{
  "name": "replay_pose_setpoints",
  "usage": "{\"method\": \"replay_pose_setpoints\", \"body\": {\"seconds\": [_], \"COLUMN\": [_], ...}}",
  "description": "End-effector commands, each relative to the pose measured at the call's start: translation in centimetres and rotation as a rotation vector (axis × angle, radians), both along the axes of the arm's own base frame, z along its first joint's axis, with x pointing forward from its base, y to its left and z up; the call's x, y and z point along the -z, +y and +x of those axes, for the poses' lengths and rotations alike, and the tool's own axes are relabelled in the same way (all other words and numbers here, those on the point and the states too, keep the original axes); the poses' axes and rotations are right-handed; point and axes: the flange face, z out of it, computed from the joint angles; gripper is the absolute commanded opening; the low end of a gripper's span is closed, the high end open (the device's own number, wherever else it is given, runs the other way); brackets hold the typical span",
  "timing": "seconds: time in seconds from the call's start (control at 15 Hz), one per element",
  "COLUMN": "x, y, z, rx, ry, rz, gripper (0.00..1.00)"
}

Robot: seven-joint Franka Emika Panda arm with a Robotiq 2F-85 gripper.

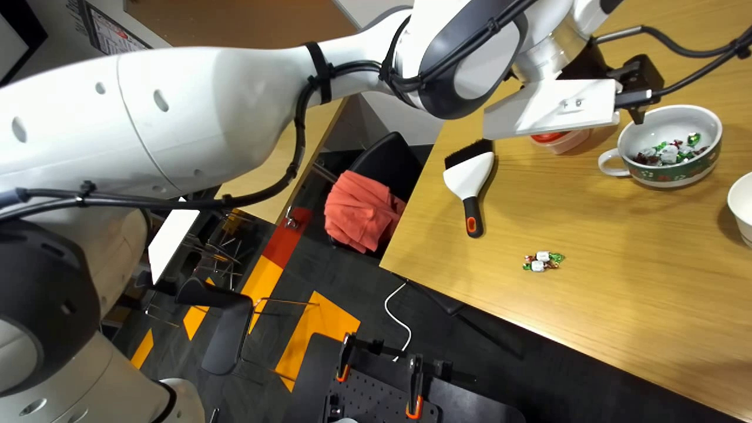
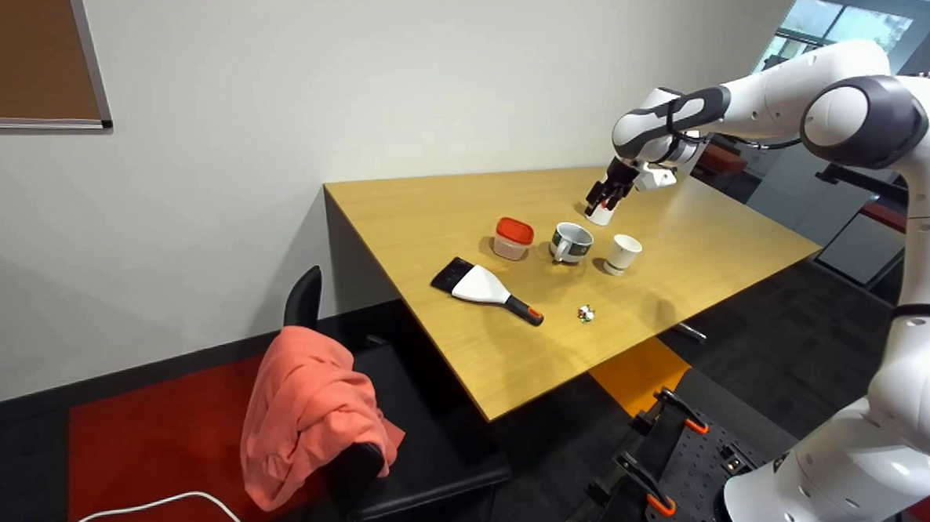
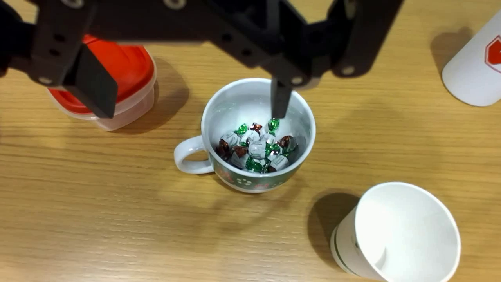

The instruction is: Move the cup

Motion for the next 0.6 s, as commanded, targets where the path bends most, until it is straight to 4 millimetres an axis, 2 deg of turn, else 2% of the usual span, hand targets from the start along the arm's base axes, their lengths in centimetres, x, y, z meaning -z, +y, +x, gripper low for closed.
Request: {"method": "replay_pose_setpoints", "body": {"seconds": [0.0, 0.27, 0.53], "x": [2.0, 5.4, 8.5], "y": [-0.5, -0.8, -1.5], "z": [2.5, 4.6, 5.8], "rx": [0.071, 0.138, 0.183], "ry": [-0.024, -0.044, -0.05], "rz": [0.042, 0.053, 0.054], "gripper": [1.0, 1.0, 1.0]}}
